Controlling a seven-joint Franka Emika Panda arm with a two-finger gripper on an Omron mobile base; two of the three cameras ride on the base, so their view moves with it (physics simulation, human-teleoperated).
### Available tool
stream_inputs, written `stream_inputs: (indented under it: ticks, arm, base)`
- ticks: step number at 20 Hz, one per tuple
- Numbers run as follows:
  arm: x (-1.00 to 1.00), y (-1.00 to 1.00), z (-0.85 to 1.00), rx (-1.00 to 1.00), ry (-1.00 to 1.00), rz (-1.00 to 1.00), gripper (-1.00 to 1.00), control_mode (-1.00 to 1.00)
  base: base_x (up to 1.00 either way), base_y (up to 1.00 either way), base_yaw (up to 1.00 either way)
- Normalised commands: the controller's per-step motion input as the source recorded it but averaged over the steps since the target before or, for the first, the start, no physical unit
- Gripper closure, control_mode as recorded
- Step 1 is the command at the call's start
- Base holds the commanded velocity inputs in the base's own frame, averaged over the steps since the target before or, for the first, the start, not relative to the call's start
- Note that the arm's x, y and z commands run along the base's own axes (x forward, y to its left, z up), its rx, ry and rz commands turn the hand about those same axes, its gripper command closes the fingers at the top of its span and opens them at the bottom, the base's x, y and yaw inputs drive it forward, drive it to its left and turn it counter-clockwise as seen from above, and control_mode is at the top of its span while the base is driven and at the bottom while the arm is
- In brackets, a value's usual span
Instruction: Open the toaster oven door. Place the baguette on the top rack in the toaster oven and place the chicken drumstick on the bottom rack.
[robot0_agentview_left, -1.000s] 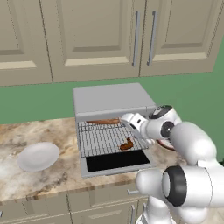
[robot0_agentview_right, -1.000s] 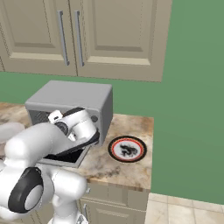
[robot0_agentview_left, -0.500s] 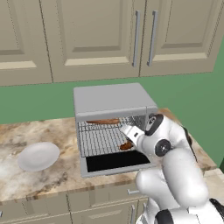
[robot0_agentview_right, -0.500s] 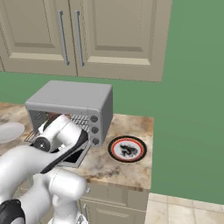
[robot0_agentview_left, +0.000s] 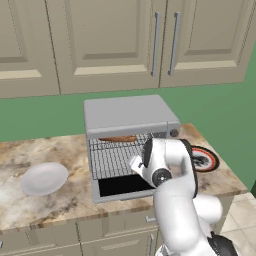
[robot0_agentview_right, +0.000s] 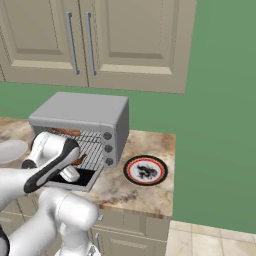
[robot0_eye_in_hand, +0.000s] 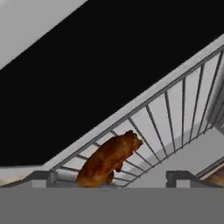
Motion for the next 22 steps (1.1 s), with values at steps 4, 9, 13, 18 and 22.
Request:
stream_inputs:
  ticks: [4, 9, 13, 18, 22]
  arm:
    - [-0.02, 0.19, 0.0, -0.22, 0.43, 0.0, -1.0, -1.0]
    - [0.0, 0.23, 0.02, -0.16, 0.43, 0.02, -1.0, -1.0]
    - [-0.03, 0.38, 0.05, -0.08, 0.35, 0.09, -1.0, -1.0]
    - [0.02, 0.37, 0.26, -0.05, 0.24, 0.08, -1.0, -1.0]
    - [0.13, 0.32, 0.2, -0.05, 0.22, 0.05, -1.0, -1.0]
  base:
    - [0.0, 0.0, 0.0]
    - [0.0, 0.0, 0.0]
    - [0.0, 0.0, 0.0]
    - [0.0, 0.0, 0.0]
    - [0.0, 0.0, 0.0]
